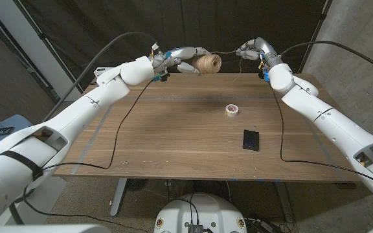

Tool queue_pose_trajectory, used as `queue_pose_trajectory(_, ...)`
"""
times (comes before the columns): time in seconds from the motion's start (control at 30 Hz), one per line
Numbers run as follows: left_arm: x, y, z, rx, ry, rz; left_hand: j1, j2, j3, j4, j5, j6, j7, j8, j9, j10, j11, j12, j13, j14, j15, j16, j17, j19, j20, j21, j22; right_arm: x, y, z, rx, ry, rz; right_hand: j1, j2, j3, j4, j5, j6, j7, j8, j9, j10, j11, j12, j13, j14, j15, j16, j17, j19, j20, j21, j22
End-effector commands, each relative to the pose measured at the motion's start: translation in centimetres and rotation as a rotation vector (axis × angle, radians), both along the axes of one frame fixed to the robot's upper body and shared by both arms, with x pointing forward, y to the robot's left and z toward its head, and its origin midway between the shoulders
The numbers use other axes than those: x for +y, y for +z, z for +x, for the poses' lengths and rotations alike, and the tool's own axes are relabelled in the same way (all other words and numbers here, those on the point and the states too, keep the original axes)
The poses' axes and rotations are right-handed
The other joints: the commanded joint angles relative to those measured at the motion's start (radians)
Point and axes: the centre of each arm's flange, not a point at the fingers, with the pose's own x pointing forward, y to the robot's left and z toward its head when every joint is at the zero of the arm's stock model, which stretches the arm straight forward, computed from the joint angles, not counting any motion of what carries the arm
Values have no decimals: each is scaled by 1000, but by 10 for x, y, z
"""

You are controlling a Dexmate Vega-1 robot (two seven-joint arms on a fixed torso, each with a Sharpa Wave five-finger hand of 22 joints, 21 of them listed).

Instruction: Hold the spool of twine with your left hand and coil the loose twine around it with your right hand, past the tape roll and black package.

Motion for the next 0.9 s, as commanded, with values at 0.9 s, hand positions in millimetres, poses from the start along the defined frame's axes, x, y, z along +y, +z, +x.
queue_pose_trajectory(0.9, 4, 14, 0, -46, 16, -65, -5, 7, 13, 1, 3, 9, 3, 3, 4, 7, 1, -7, 3, 4, 4, -6, 2, -5, -3, 11, -1, 10, -36, 8, 105, 27, -4, 4, 3, -7, 1, -3, 3, -7, -4, 2, 7, -2, -4, 5, 9, -101, -8, 6, -6, -47, 12, 1)
